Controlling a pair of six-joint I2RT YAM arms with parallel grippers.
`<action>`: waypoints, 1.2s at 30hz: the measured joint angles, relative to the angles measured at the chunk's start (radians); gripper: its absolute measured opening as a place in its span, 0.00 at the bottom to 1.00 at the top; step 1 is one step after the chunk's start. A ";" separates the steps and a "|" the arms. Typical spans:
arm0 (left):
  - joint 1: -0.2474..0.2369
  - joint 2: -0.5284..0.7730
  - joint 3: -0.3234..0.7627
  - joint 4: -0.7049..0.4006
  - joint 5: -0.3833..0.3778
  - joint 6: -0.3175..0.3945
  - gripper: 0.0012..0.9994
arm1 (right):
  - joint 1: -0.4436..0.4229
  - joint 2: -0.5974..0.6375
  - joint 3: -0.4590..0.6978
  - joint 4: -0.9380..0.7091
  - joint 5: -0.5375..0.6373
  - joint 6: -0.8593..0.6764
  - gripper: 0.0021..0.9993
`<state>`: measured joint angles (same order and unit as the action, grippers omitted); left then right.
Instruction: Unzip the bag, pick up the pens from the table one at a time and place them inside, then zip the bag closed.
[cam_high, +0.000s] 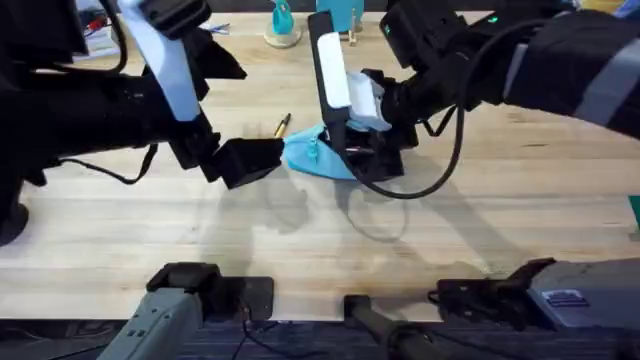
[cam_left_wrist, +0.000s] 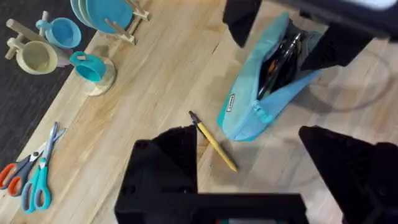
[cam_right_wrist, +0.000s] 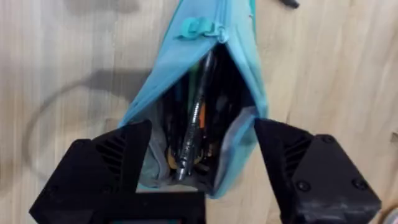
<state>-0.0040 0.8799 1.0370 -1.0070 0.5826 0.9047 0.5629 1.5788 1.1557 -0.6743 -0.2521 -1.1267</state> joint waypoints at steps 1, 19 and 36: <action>0.000 0.000 0.000 0.000 0.000 0.000 0.99 | 0.000 -0.007 0.000 0.005 0.000 0.011 1.00; 0.000 0.000 0.000 0.000 0.000 0.000 0.99 | 0.000 -0.160 -0.001 0.075 0.149 0.603 1.00; 0.000 0.000 0.000 0.000 0.000 0.000 0.99 | 0.000 -0.247 -0.001 0.070 0.374 0.813 1.00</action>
<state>-0.0040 0.8799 1.0370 -1.0069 0.5824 0.9043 0.5629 1.3319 1.1545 -0.6044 0.1215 -0.3133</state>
